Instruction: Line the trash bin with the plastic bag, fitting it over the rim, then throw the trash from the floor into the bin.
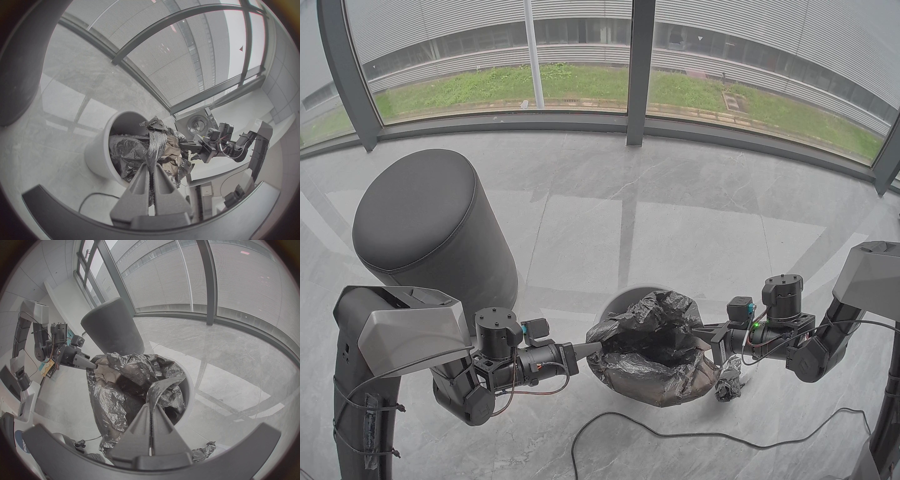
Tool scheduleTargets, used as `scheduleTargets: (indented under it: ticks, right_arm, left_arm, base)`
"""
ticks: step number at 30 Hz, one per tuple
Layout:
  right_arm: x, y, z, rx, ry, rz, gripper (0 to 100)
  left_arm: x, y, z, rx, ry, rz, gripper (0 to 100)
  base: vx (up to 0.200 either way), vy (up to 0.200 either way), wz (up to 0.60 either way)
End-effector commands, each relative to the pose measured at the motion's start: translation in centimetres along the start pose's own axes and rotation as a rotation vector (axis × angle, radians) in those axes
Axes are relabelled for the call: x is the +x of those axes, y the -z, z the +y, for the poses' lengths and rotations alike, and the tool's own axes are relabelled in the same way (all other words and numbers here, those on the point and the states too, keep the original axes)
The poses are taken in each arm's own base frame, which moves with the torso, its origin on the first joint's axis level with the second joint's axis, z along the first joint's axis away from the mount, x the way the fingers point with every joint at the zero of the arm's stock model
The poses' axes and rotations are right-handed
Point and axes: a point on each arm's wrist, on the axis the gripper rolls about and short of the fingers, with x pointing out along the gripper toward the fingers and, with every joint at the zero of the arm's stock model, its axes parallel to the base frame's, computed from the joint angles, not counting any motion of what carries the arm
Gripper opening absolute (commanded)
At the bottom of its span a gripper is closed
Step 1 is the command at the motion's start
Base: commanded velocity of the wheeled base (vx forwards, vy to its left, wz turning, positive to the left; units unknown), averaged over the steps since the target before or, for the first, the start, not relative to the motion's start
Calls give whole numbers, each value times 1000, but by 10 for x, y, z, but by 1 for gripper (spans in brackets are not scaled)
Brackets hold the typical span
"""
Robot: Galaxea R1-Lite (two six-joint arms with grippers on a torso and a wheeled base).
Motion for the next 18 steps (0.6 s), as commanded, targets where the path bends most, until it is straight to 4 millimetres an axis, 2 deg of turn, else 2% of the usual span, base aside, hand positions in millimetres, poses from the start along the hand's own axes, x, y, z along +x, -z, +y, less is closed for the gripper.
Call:
scheduleTargets:
  ticks: [1, 6, 11, 18]
  right_arm:
    - [0, 2, 0, 2, -2, 7, 0]
    - [1, 6, 1, 7, -4, 19, 0]
    - [2, 10, -3, 20, 6, 31, 0]
    - [0, 17, -14, 49, 27, 44, 0]
  left_arm:
    - [-4, -3, -9, -29, 11, 4, 0]
    - [-3, 0, 2, -30, -15, 10, 0]
    - [-6, 2, 20, 126, -54, 4, 0]
    - [-2, -7, 19, 147, -49, -16, 0]
  base:
    - [0, 0, 0]
    - [0, 0, 0]
    - [0, 0, 0]
    - [0, 0, 0]
